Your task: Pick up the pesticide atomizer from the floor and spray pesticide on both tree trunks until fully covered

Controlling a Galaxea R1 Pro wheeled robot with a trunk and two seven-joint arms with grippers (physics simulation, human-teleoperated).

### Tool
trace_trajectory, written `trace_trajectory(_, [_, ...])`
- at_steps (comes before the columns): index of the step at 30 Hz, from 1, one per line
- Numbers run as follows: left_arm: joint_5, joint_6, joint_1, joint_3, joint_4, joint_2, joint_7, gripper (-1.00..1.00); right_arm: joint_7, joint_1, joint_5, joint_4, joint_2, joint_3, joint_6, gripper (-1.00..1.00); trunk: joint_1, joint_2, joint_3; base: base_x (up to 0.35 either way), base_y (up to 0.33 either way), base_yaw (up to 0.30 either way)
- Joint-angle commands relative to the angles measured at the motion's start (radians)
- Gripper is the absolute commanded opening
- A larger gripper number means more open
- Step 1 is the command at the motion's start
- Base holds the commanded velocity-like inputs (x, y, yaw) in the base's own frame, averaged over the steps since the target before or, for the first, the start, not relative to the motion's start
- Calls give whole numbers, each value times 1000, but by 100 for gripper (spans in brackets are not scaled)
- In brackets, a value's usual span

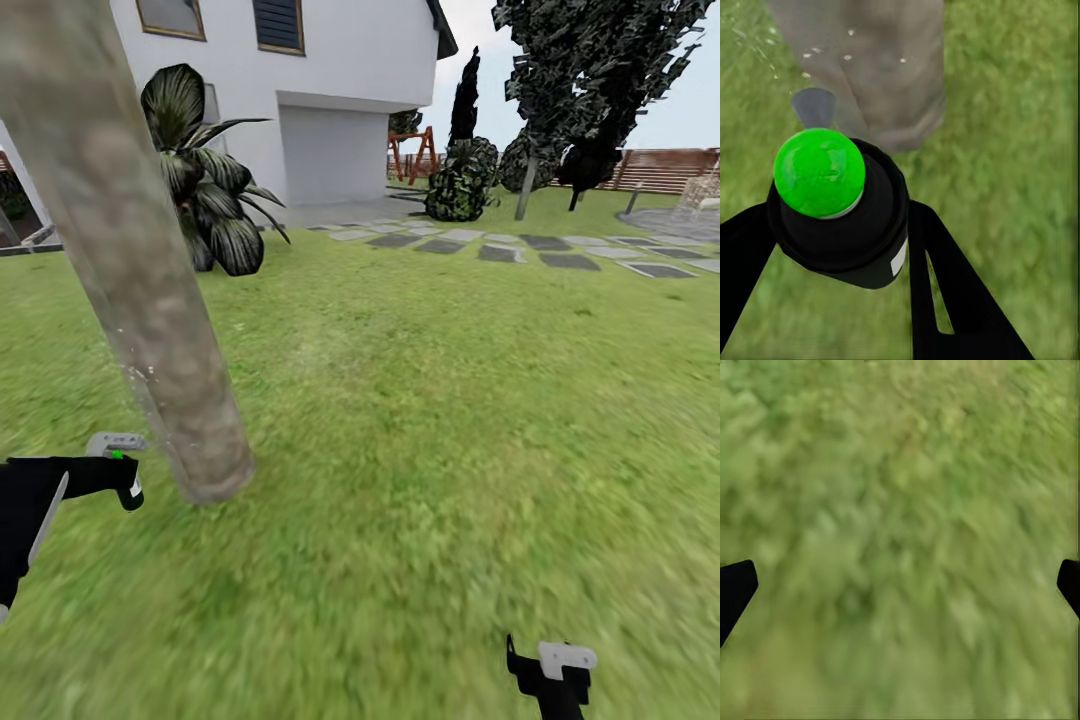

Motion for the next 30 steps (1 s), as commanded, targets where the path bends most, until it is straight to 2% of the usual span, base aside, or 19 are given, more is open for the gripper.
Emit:
trace_trajectory(1, [0, 0, 0, -1, 0, 0, 0, -100, 0, 0, 0, 0, -1, 0, 0, 100, 0, 0, 0, 239, -196, 1])
trace_trajectory(7, [0, 0, 0, 4, 2, 0, 3, -100, 0, 0, 0, 0, -2, 0, 0, 100, 0, 0, 0, 231, -196, 0])
trace_trajectory(10, [2, -4, 0, 5, 65, 0, 61, -100, 0, 0, 0, 0, 0, 0, 0, 100, 0, 0, 0, 80, -253, 60])
trace_trajectory(13, [4, -5, 0, 4, 80, 0, 77, -100, 0, 0, 0, 0, 2, 0, 0, 100, 0, 0, 0, -27, -269, 241])
trace_trajectory(20, [0, -8, 0, 3, 151, -21, 81, -100, 0, 0, 0, 0, 2, 1, 0, 100, 0, 0, 0, 92, -240, 268])
trace_trajectory(30, [0, -9, 0, 2, 155, -21, 81, -100, 0, 0, 0, 1, 2, 0, 0, 100, 0, 0, 0, 219, -178, 37])
